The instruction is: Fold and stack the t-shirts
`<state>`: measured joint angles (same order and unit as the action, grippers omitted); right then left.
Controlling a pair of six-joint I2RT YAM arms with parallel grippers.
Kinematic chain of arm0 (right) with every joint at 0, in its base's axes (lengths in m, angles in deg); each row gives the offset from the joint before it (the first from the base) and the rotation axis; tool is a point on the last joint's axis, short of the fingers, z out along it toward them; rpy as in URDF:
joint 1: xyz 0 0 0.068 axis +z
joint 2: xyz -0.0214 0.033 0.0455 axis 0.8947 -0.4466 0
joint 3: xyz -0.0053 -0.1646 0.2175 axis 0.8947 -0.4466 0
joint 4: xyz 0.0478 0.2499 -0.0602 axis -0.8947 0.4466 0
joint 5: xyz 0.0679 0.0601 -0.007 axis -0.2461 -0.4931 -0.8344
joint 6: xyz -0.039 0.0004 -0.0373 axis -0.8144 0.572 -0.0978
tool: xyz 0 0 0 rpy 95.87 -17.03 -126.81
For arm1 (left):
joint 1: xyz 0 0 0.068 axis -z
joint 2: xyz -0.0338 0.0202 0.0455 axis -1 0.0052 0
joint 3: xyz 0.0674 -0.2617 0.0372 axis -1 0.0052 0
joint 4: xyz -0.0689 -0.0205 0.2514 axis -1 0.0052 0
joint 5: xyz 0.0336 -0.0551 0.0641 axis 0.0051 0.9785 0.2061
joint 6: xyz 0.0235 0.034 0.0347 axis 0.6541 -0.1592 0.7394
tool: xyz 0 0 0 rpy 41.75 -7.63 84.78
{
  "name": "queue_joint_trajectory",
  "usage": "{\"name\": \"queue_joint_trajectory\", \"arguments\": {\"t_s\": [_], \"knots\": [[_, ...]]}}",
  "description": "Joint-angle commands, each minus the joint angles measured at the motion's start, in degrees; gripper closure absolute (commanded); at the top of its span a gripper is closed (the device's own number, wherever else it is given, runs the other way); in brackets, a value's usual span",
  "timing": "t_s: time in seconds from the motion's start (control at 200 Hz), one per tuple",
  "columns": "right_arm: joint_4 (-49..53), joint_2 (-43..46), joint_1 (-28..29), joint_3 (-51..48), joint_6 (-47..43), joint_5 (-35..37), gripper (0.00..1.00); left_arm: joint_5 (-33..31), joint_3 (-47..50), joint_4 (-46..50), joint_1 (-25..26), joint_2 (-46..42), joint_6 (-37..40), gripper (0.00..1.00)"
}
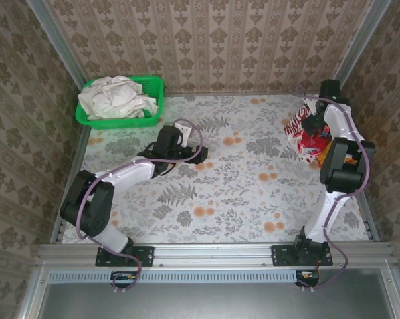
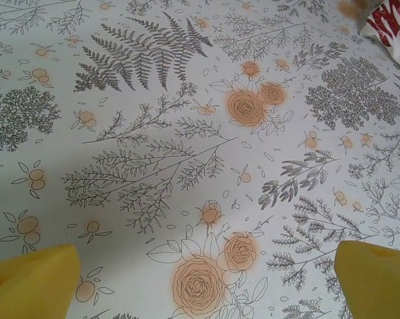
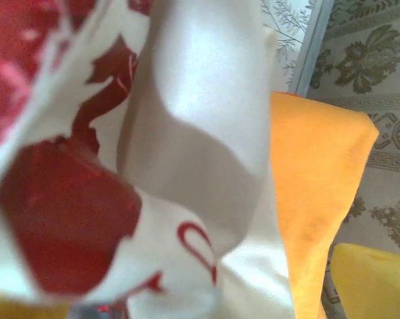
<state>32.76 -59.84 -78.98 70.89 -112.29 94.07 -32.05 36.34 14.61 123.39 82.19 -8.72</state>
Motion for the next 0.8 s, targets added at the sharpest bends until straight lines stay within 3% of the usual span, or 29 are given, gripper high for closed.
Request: {"name": "queue_joint_trajectory", "arguments": {"t_s": [0.0,0.45,0.61,0.675,0.715,0.795], "knots": [[1.61,-2.43,-1.25,2.82,2.71,-1.82,0.00,0.98,0.22,-1.39,-0.29,1.12,-0.77,0.00],[16.34,-14.29,-6.75,16.60,9.23,-14.99,0.03,1.81,-1.90,-0.38,-0.56,2.61,-0.54,0.00],[17.15,-13.63,-8.23,16.46,10.86,-22.92,0.38,2.12,-2.77,-0.38,-0.56,3.20,-0.71,0.00],[16.42,-12.58,-8.29,15.67,10.80,-24.07,0.80,2.21,-2.90,-0.40,-0.56,3.16,-0.75,0.00],[15.76,-11.88,-8.23,15.01,10.86,-24.20,0.99,2.30,-2.99,-0.46,-0.56,3.18,-0.90,0.00],[15.97,-10.70,-8.25,14.54,10.35,-25.72,1.00,2.33,-2.77,-0.68,-0.56,3.07,-1.10,0.00]]}}
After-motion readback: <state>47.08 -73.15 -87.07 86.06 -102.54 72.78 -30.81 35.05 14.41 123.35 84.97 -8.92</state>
